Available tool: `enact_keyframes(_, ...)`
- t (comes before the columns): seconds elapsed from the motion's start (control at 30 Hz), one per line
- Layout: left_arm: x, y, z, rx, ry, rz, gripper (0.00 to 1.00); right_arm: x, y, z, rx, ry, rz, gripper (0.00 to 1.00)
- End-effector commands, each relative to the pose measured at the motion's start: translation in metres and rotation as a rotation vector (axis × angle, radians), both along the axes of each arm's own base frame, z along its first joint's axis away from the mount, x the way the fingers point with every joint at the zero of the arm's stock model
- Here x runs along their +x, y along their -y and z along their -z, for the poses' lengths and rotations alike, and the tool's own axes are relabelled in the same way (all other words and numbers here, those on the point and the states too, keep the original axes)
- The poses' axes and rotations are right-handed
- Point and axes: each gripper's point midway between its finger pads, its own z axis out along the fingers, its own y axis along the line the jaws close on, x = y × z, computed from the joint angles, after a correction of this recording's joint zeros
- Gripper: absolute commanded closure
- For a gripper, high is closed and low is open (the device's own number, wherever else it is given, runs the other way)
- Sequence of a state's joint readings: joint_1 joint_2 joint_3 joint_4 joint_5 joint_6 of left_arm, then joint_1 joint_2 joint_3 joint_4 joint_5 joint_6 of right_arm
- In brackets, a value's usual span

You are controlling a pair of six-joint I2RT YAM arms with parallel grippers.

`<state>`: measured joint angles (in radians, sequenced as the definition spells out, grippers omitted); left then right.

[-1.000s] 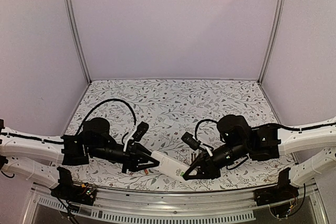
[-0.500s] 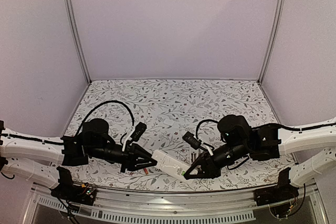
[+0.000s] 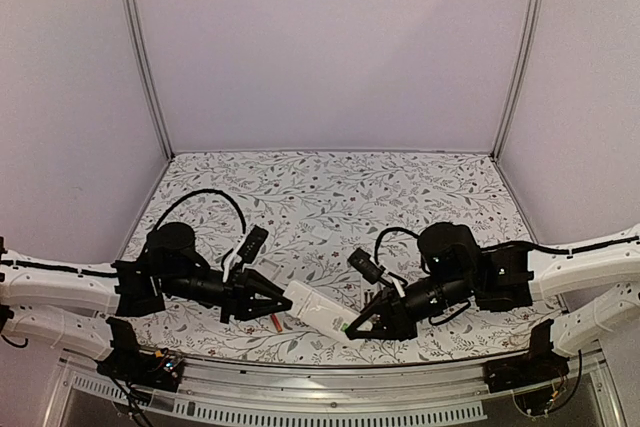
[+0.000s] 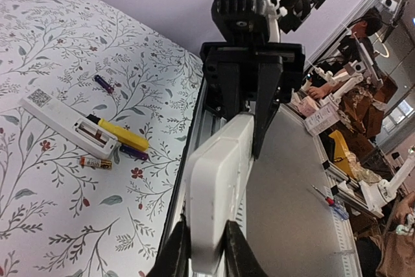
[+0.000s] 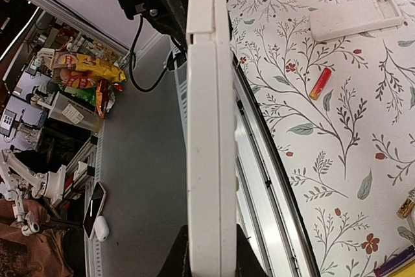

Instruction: Unload the batteries from the remote control

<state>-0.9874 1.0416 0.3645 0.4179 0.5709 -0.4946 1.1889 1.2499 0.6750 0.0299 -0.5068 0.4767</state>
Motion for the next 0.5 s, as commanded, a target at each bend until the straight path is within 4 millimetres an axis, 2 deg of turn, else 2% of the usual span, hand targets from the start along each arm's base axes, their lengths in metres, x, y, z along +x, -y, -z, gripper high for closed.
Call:
enact_keyframes(0.0, 0.014, -0.018, 0.028, 0.076, -0.073, -0.066, 0.93, 0.009, 0.026, 0.035, -0.115, -0.051, 0.071, 1.0)
enact_keyframes(0.27, 0.026, -0.027, 0.034, 0.089, -0.081, -0.108, 0.95, 0.016, 0.038, 0.046, -0.127, -0.058, 0.109, 1.0)
enact_keyframes(0.47, 0.031, -0.031, 0.036, 0.094, -0.08, -0.129, 0.91, 0.021, 0.046, 0.058, -0.155, -0.062, 0.139, 1.0)
